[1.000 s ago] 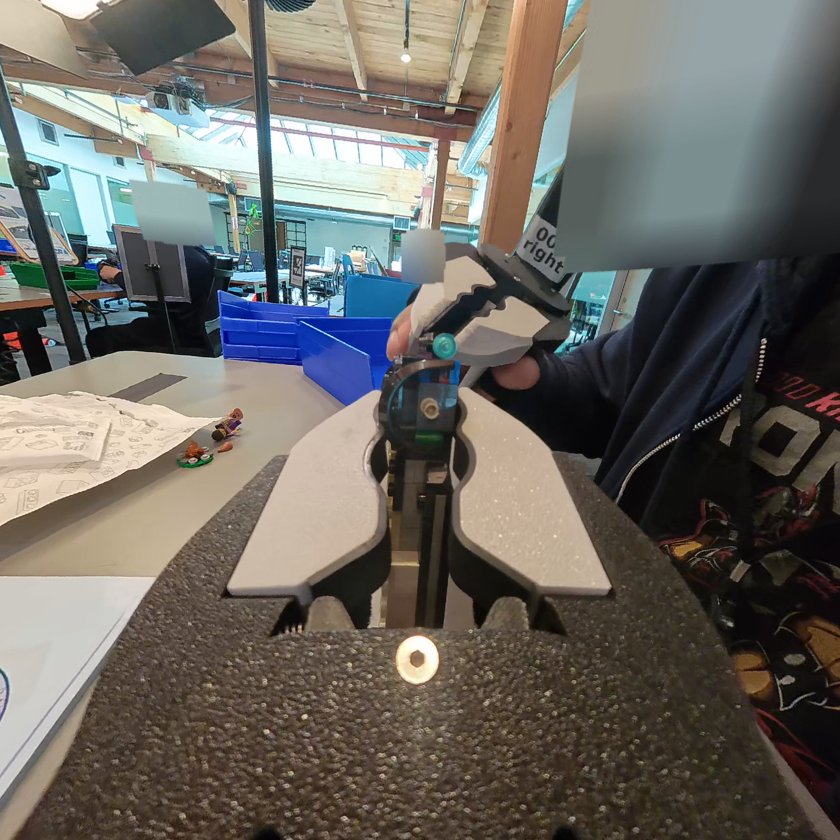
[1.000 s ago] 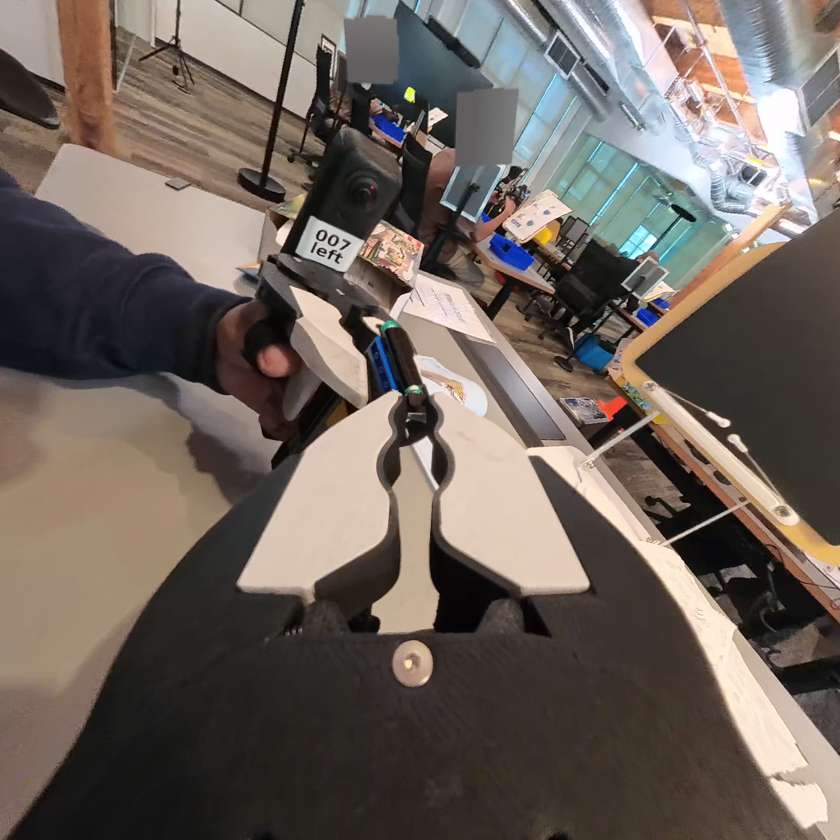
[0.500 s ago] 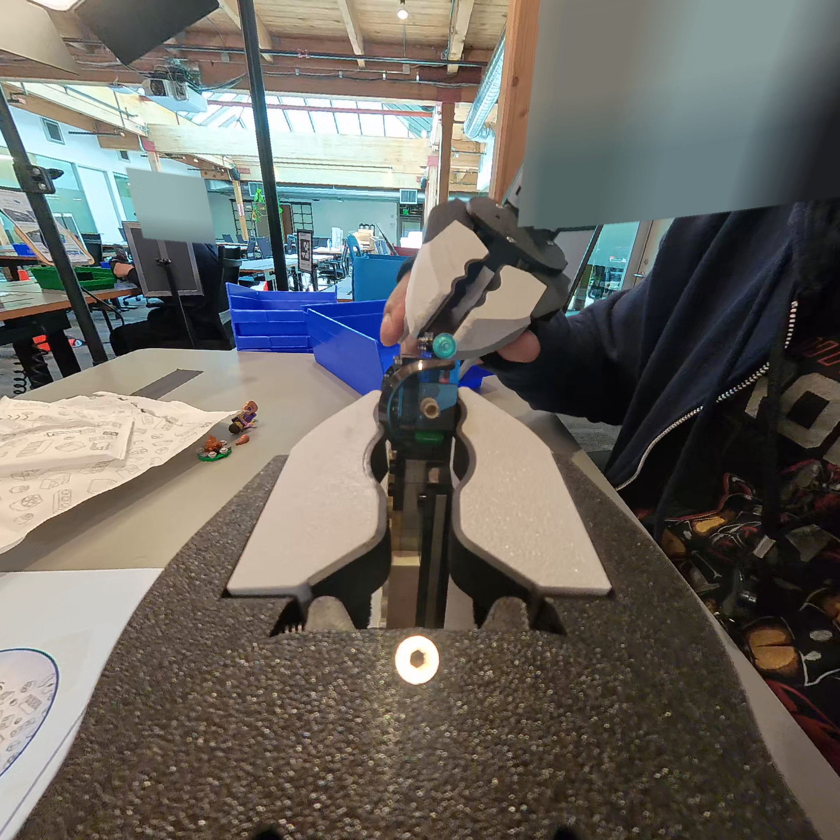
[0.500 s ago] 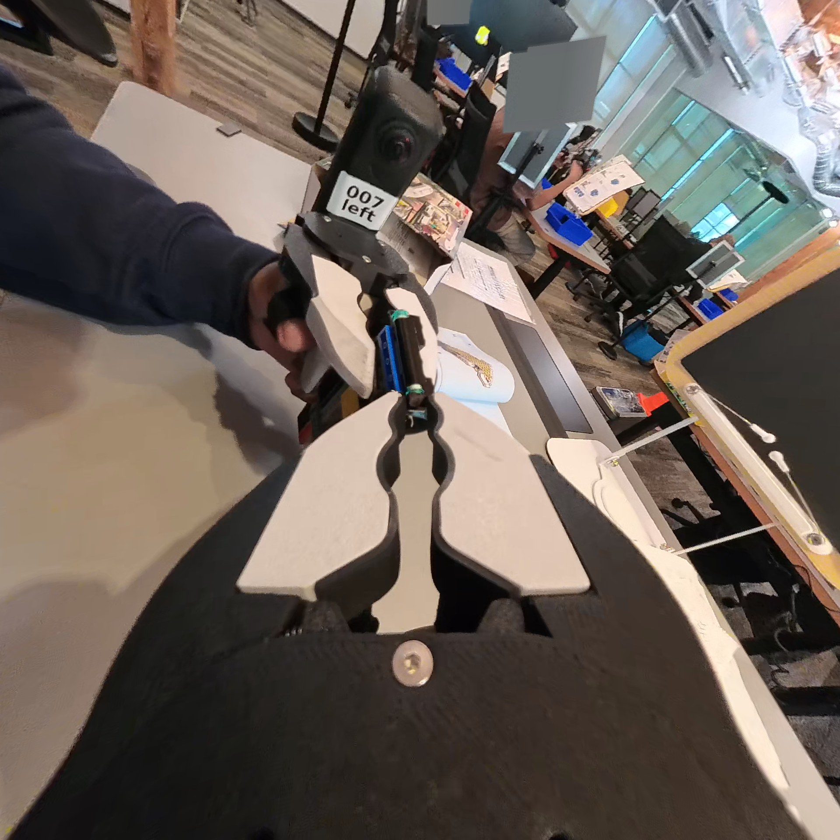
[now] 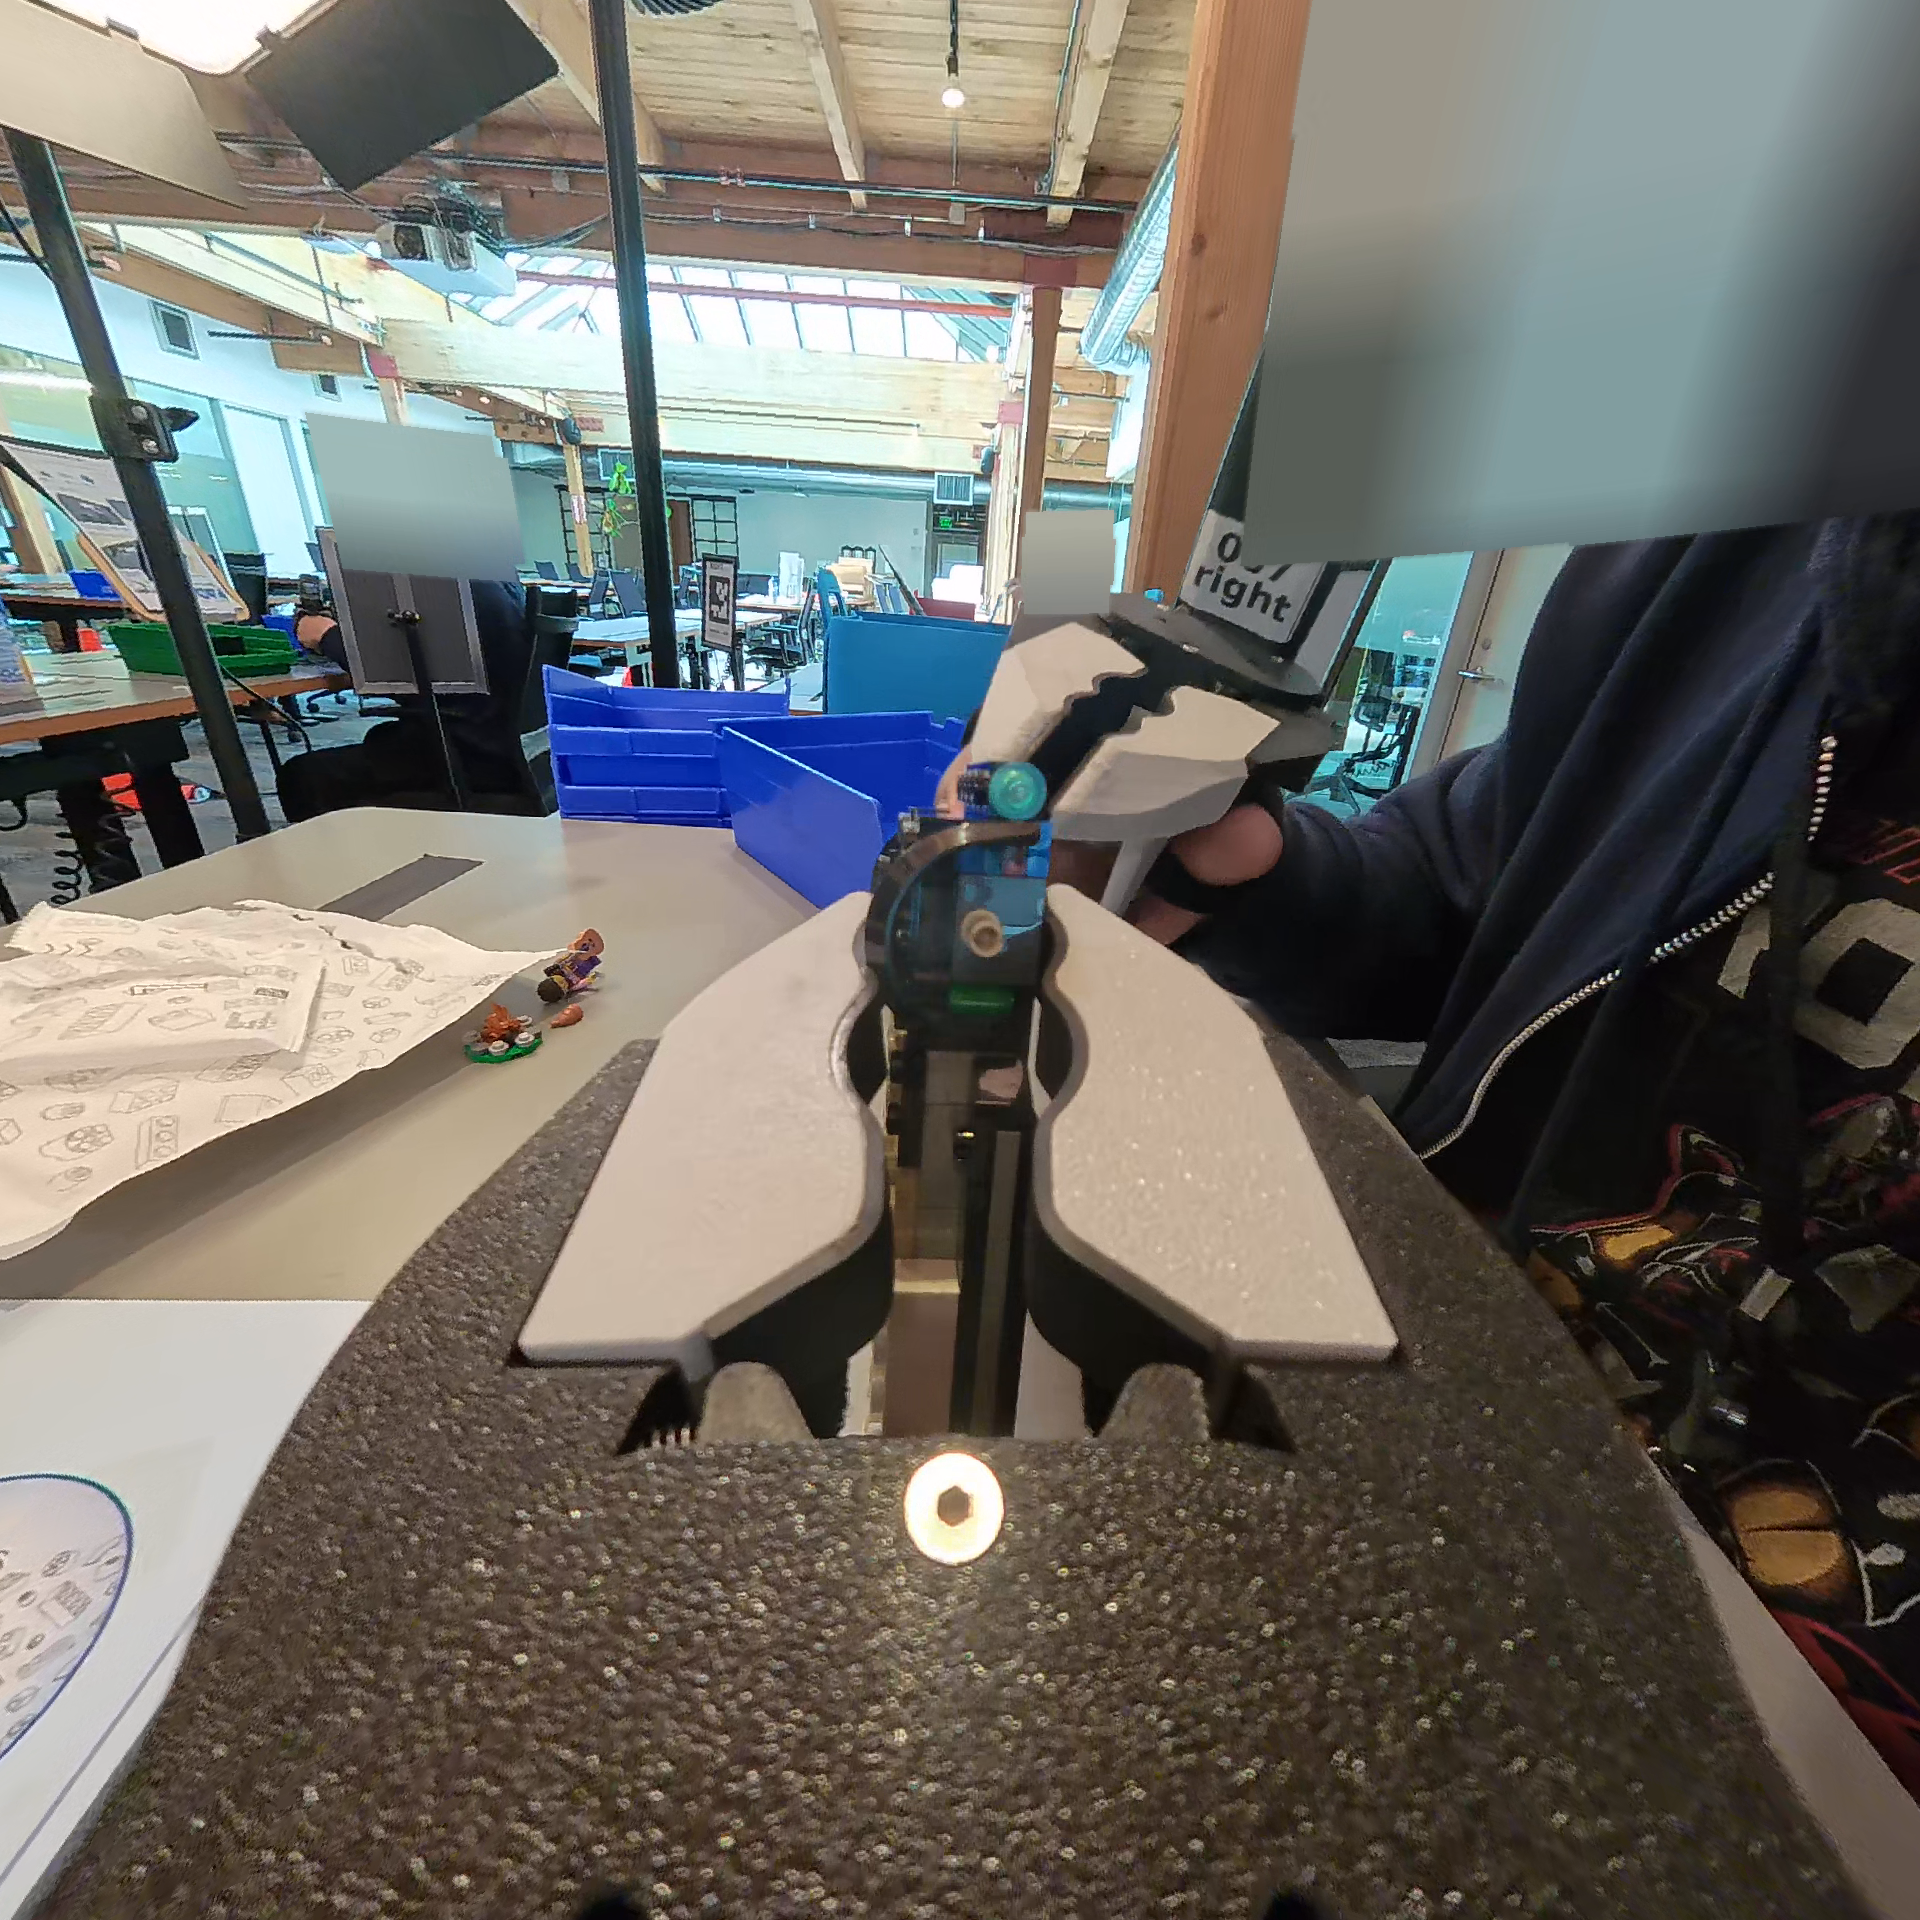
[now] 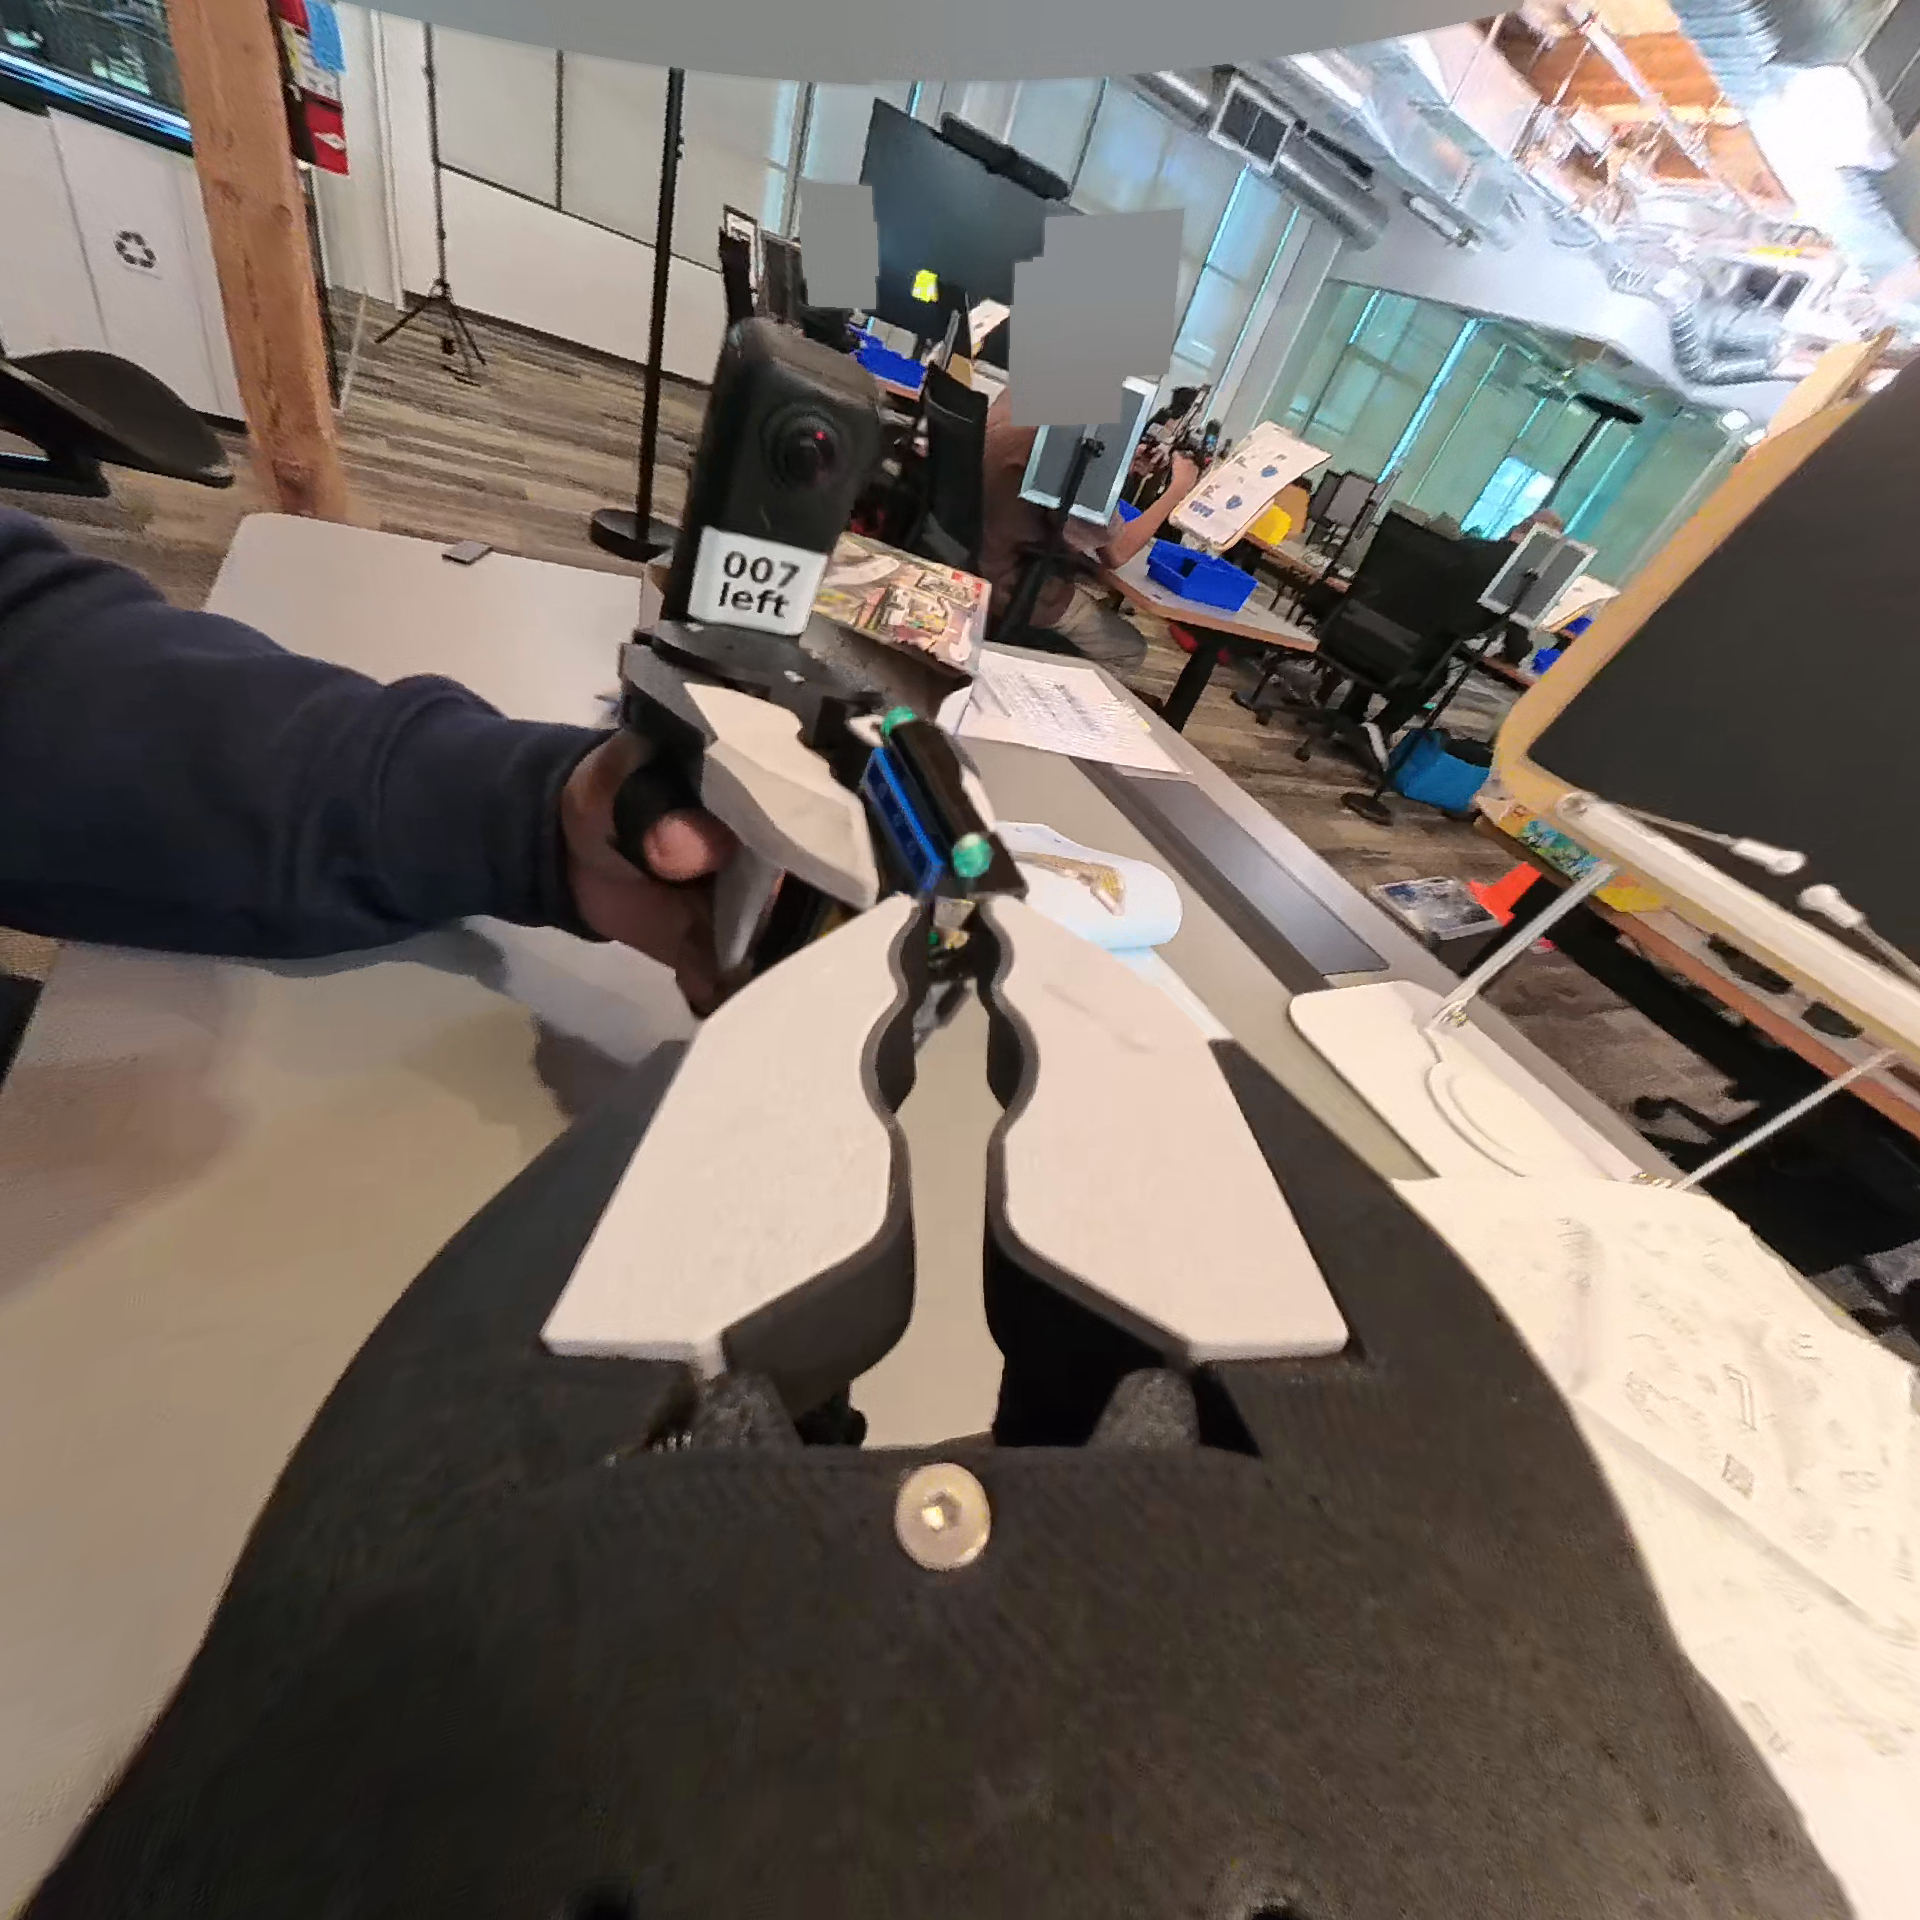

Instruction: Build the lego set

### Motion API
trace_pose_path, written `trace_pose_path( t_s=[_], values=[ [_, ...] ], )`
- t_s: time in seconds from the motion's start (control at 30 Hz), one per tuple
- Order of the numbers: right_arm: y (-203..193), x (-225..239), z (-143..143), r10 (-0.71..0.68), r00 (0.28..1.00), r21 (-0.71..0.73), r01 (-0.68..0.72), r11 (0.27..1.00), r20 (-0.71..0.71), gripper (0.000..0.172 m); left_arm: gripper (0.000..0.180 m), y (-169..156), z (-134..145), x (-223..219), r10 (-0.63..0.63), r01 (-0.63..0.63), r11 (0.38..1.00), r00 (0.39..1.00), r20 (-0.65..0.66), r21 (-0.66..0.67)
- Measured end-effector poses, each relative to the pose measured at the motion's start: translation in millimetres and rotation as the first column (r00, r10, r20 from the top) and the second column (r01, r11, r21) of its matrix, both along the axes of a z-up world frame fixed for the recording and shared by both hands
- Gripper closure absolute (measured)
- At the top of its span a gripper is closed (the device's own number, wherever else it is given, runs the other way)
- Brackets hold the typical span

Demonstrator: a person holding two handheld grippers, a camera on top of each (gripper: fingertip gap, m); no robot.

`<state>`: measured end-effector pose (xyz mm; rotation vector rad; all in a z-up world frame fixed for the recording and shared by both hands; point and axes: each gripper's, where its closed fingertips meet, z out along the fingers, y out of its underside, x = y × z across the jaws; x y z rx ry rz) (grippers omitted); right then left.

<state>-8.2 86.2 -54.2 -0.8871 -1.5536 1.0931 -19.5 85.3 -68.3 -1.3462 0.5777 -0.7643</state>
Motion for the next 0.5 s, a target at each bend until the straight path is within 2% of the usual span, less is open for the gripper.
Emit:
trace_pose_path(
  t_s=[0.07,0.17,0.23,0.33,0.5],
  values=[
    [2.1,5.9,-13.1,0.038,0.995,-0.027,-0.036,0.999,0.088,0.164,0.155,0.4,-0.2,-1.2,0.008,-0.008,1.000,1.000,-0.012,-0.002],
    [9.6,18.2,-51.9,0.088,0.945,-0.042,-0.079,0.996,0.315,0.163,0.156,0.9,-2.4,-0.3,0.013,-0.013,1.000,0.999,-0.037,-0.008],
    [17.3,28.7,-83.2,0.094,0.873,-0.017,-0.098,0.995,0.478,0.163,0.156,1.4,-4.9,2.1,0.008,-0.009,1.000,0.999,-0.052,-0.017],
    [26.6,46.9,-125.4,0.081,0.723,0.032,-0.141,0.989,0.686,0.163,0.156,2.1,-8.0,5.1,0.007,-0.008,1.000,0.998,-0.069,-0.023],
    [29.3,66.3,-163.8,0.059,0.523,0.091,-0.256,0.962,0.850,0.163,0.156,2.7,-8.4,4.0,0.014,-0.016,1.000,0.997,-0.077,-0.023]
  ],
)
